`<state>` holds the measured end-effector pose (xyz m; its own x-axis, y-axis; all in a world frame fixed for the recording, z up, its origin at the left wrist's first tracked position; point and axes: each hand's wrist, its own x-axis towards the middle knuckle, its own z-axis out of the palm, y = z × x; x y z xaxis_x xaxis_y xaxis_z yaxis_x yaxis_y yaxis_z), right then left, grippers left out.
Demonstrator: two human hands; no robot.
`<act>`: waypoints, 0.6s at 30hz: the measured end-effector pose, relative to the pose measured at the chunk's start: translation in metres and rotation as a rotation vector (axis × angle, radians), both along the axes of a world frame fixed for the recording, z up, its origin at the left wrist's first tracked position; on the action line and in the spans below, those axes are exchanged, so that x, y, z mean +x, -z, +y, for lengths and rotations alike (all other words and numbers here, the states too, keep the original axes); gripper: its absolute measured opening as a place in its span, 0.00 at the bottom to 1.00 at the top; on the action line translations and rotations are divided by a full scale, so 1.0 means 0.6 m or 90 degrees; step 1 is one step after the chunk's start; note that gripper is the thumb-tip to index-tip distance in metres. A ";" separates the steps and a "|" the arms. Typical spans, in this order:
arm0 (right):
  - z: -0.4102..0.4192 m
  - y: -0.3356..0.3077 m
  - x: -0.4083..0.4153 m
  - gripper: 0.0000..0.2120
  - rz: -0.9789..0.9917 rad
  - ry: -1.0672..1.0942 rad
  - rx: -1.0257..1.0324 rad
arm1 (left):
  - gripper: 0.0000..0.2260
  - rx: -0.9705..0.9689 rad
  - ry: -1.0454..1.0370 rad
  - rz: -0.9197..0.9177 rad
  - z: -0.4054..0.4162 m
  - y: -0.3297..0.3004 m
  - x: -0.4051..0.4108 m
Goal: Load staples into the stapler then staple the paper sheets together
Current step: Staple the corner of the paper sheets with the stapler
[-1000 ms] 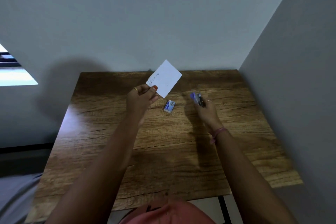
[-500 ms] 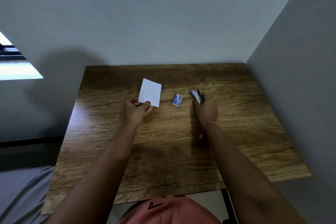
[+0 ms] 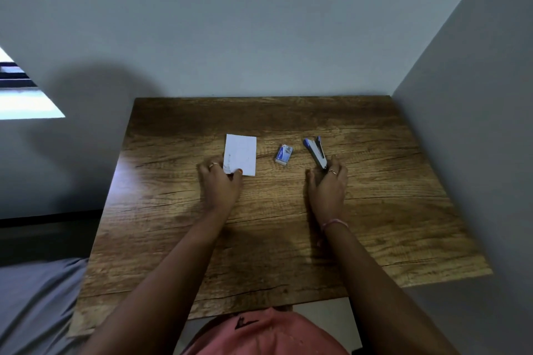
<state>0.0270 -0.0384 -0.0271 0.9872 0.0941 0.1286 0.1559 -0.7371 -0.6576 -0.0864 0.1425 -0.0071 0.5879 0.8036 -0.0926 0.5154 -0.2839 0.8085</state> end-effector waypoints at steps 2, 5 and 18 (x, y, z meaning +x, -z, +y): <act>0.001 0.000 -0.002 0.29 -0.004 0.000 -0.004 | 0.22 0.010 -0.010 0.020 -0.006 -0.001 0.001; 0.001 -0.003 -0.005 0.31 -0.010 0.001 -0.010 | 0.23 0.005 -0.019 0.008 -0.010 0.001 0.000; -0.004 -0.013 0.001 0.32 0.012 -0.012 0.022 | 0.20 0.048 -0.061 -0.096 -0.021 0.005 -0.002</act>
